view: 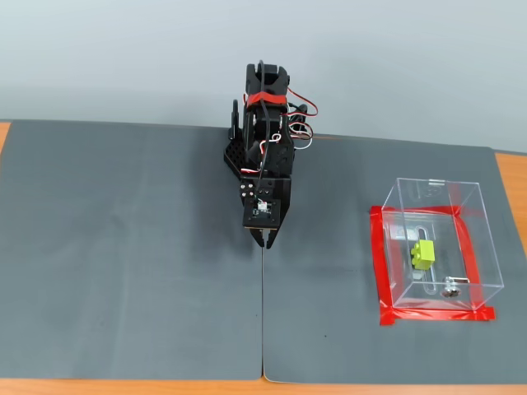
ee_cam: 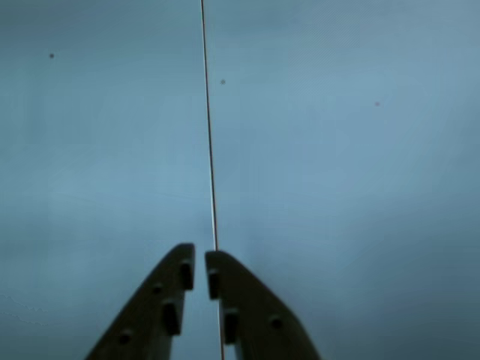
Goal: Pick the green lego block and place it into the transparent box
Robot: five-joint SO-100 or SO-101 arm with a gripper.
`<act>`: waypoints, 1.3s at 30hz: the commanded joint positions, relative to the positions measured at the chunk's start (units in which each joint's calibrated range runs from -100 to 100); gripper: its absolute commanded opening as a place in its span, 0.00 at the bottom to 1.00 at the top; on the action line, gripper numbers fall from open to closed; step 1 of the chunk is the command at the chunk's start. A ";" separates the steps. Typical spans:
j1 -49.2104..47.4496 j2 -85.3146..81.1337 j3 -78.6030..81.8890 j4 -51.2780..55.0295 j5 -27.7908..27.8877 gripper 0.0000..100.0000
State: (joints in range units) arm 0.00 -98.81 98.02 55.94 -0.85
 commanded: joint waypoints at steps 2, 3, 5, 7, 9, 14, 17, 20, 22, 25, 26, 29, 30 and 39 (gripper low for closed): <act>-0.19 -0.60 -1.73 5.78 -0.16 0.02; -0.19 -0.60 -2.46 8.12 -0.16 0.02; -0.19 -0.60 -3.72 13.07 -0.16 0.02; 0.11 -0.51 -4.90 16.28 -0.21 0.02; 0.19 -0.51 -5.08 16.63 -0.16 0.02; 0.34 -0.51 -5.08 16.63 -0.16 0.02; 0.34 -0.51 -5.08 16.63 -0.16 0.02; 0.34 -0.51 -5.08 16.63 -0.16 0.02; 0.34 -0.51 -5.08 16.63 -0.16 0.02; 0.34 -0.51 -5.08 16.63 -0.16 0.02; 0.34 -0.51 -5.08 16.63 -0.16 0.02; 0.34 -0.51 -5.08 16.63 -0.16 0.02; 0.34 -0.51 -5.08 16.63 -0.16 0.02; 0.34 -0.51 -5.08 16.63 -0.16 0.02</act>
State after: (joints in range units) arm 0.00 -99.24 96.50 72.25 -1.00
